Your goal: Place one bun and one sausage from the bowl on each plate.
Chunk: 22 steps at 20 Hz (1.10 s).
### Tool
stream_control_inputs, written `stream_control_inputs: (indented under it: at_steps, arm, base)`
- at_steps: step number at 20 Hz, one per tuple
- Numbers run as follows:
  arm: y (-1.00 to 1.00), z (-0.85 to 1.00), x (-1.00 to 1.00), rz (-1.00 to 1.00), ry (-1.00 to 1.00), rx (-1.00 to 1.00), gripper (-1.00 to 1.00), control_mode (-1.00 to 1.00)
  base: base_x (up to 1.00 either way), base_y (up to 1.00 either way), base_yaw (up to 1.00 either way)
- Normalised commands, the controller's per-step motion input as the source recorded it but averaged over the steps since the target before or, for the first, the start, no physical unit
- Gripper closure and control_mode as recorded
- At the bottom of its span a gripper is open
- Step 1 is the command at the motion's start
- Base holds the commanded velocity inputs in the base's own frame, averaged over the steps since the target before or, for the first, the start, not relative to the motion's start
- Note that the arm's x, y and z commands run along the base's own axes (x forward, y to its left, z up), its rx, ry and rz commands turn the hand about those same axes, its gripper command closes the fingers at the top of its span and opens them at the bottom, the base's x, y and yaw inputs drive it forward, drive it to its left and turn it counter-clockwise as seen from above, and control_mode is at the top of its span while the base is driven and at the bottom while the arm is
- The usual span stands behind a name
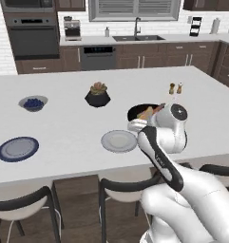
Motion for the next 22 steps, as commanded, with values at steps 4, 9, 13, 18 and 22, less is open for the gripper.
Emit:
stream_control_inputs:
  at_steps: [4,9,13,18,22]
  arm:
    - [0.0,0.0,0.0,0.0,0.0,0.0,1.0,1.0]
    - [0.0,0.0,0.0,0.0,0.0,0.0,1.0,1.0]
    - [0.0,0.0,0.0,0.0,0.0,0.0,1.0,1.0]
    - [0.6,0.0,0.29,-0.14,0.12,-0.01,1.0,-1.0]
    - [1.0,0.0,0.64,-0.07,0.38,-0.05,1.0,-1.0]
  base:
    - [-0.15,1.0,0.28]
    - [0.56,1.0,0.09]
    - [0.71,1.0,-0.03]
    - [0.21,0.4,-0.11]
    - [0.0,0.0,0.0]
